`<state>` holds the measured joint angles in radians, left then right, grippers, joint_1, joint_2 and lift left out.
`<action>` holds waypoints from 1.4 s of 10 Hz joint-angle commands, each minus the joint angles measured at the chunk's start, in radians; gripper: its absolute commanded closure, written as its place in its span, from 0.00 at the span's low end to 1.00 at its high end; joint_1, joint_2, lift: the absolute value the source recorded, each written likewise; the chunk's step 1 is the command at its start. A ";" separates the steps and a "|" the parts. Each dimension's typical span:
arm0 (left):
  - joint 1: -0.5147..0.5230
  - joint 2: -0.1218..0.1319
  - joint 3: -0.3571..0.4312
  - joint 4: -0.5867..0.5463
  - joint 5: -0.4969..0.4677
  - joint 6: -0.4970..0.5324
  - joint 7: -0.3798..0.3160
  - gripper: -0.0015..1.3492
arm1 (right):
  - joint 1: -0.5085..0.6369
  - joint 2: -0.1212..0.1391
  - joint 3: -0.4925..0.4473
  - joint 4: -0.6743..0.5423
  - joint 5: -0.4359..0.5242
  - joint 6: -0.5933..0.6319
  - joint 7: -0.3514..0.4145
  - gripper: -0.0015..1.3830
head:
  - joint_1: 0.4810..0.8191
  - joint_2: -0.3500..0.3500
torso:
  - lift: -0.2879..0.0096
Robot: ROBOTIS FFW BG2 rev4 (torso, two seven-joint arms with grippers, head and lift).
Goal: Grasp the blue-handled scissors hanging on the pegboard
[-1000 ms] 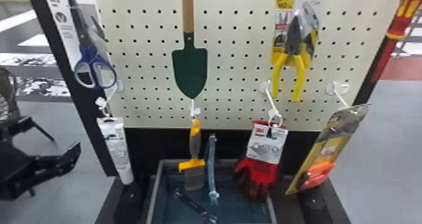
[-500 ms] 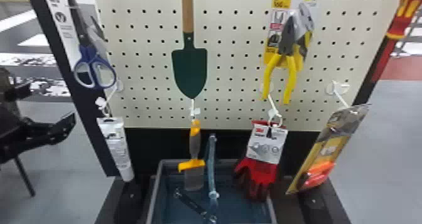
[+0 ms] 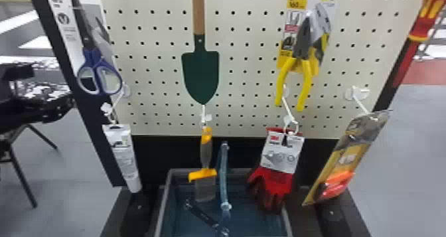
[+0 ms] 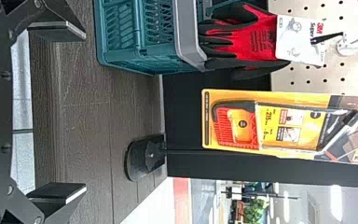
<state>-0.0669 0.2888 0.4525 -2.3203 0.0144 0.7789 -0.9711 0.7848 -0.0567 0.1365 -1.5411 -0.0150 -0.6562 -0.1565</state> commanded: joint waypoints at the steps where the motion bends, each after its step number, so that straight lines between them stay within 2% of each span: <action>1: -0.051 0.024 -0.029 0.039 0.062 0.023 -0.009 0.09 | 0.000 0.000 0.000 0.001 0.001 0.000 0.000 0.11 | 0.20 0.50 | 0.63; 3: -0.128 0.059 -0.070 0.117 0.093 0.036 -0.049 0.09 | -0.003 0.000 0.000 0.001 0.001 0.000 0.000 0.11 | 0.20 0.50 | 0.63; 5: -0.192 0.107 -0.112 0.194 0.139 0.060 -0.095 0.09 | -0.003 0.000 0.000 0.003 0.001 0.001 0.000 0.11 | 0.20 0.50 | 0.63; 9: -0.291 0.202 -0.170 0.270 0.260 0.106 -0.179 0.09 | -0.003 0.000 0.000 0.003 0.003 0.001 0.000 0.11 | 0.20 0.50 | 0.63; 11: -0.338 0.231 -0.205 0.341 0.384 0.095 -0.199 0.09 | -0.005 0.000 0.000 0.006 0.003 0.001 0.000 0.11 | 0.20 0.50 | 0.63; 12: -0.353 0.236 -0.212 0.358 0.417 0.092 -0.213 0.09 | -0.005 -0.002 0.000 0.006 0.003 0.001 0.000 0.11 | 0.20 0.50 | 0.63; 14: -0.407 0.263 -0.248 0.410 0.495 0.086 -0.244 0.09 | -0.005 0.000 0.000 0.008 0.003 0.001 0.000 0.11 | 0.20 0.50 | 0.63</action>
<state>-0.4592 0.5433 0.2153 -1.9264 0.4807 0.8673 -1.2159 0.7801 -0.0570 0.1365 -1.5344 -0.0122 -0.6550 -0.1565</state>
